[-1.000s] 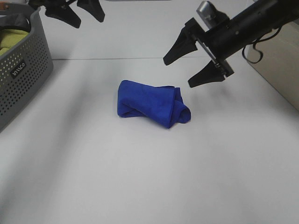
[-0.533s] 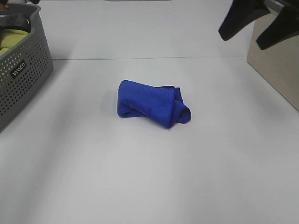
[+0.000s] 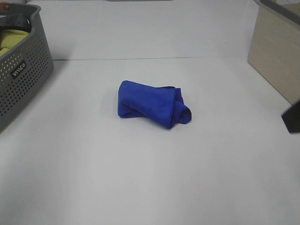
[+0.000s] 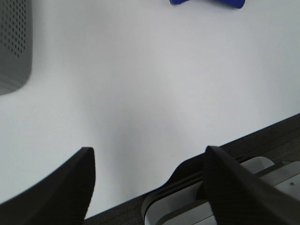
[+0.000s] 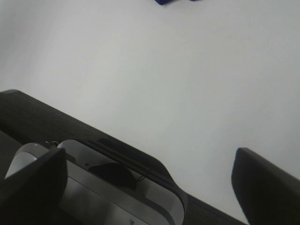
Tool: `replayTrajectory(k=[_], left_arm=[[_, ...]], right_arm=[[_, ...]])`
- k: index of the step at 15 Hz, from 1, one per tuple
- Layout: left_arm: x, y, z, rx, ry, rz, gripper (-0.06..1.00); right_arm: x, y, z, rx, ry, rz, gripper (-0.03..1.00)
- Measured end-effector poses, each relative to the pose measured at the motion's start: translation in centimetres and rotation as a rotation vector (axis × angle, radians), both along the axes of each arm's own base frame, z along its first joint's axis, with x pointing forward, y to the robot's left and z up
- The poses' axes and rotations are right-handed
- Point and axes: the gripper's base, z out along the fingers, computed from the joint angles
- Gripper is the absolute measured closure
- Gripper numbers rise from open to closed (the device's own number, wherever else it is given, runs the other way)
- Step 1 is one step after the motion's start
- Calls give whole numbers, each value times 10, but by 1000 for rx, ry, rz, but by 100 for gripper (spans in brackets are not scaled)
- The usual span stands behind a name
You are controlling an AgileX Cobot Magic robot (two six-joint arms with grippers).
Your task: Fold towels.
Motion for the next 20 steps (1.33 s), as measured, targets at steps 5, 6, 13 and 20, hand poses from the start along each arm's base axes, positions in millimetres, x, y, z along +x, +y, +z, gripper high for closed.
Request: replayTrajectory(k=[5,6,13,20], left_arm=[[-97,22,-56,-7,-173,-41,31],[-101,23,-62,-3,-180,-48,31],[-118,24,-80,12,-403,-149,31],[-116,23,-81,25,-428,-183,31]], right_arm=[[-78,-20,-38,-94,-161,-12,8],[-83,-22,-40,-107,-178,-15,8],[-111,-32,-41,-106,-388,-89,8],[-110,-32,-43,-102,-410,-97,8]])
